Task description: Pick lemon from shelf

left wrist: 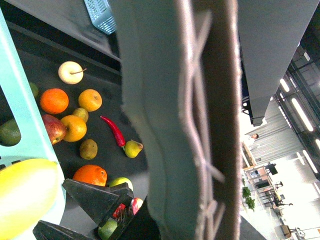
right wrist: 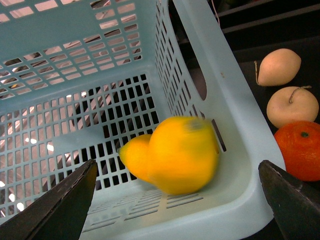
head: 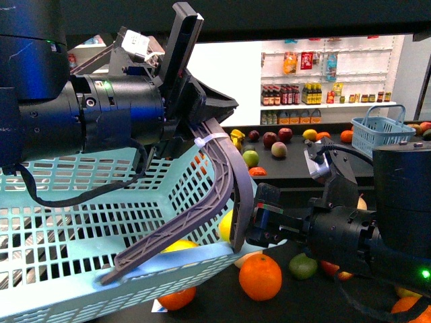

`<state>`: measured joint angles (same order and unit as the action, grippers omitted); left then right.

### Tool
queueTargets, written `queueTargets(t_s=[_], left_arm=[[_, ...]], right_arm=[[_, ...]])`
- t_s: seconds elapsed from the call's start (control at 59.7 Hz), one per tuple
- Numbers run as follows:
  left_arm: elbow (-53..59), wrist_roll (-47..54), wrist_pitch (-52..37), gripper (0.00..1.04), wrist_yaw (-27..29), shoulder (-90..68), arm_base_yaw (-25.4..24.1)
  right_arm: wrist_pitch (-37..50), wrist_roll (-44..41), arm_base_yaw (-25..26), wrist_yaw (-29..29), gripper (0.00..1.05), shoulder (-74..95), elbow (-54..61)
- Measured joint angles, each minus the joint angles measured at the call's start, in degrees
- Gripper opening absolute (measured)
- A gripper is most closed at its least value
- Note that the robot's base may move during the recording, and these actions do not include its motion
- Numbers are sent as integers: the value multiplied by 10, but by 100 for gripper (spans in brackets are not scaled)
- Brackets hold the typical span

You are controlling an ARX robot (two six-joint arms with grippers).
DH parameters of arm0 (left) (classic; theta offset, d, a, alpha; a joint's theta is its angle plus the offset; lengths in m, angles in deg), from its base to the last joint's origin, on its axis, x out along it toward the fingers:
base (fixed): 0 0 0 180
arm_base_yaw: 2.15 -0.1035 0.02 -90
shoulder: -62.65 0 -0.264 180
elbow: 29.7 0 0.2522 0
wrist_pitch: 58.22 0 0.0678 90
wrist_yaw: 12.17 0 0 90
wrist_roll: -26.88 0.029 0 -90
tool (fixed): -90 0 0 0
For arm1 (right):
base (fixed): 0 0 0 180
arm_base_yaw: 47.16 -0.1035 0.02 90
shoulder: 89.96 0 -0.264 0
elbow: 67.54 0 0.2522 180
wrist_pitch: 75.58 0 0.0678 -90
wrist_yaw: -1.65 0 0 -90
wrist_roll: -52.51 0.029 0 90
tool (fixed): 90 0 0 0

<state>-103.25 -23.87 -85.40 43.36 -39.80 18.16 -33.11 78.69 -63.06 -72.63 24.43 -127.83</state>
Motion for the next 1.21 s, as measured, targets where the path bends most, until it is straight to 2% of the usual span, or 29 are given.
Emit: queueTargets(t_s=[0.302, 0.419, 0.603, 0.754, 0.905, 0.988, 1.039, 1.089, 1.156, 1.206], left_arm=[[0, -2, 0, 7, -2, 0, 0], [0, -3, 0, 7, -2, 0, 0], [0, -5, 0, 7, -2, 0, 0], [0, -5, 0, 7, -2, 0, 0], [0, -5, 0, 7, -2, 0, 0], [0, -5, 0, 7, -2, 0, 0], [0, -5, 0, 7, -2, 0, 0], [0, -5, 0, 7, -2, 0, 0], [0, -5, 0, 7, -2, 0, 0], [0, -7, 0, 7, -3, 0, 0]], right_arm=[[-2, -11, 11, -10, 97, -10, 9], [-16, -90, 24, -73, 97, -39, 32], [-9, -183, 52, -105, 97, -129, 125], [-54, -222, 77, -110, 97, -259, 213], [-161, -254, 132, -80, 97, -460, 305], [-250, -276, 173, -74, 97, -579, 333], [-263, -273, 173, -123, 91, -652, 356], [-295, -270, 168, -147, 84, -716, 369], [-372, -270, 163, -151, 74, -817, 380], [-479, -270, 161, -154, 62, -935, 381]])
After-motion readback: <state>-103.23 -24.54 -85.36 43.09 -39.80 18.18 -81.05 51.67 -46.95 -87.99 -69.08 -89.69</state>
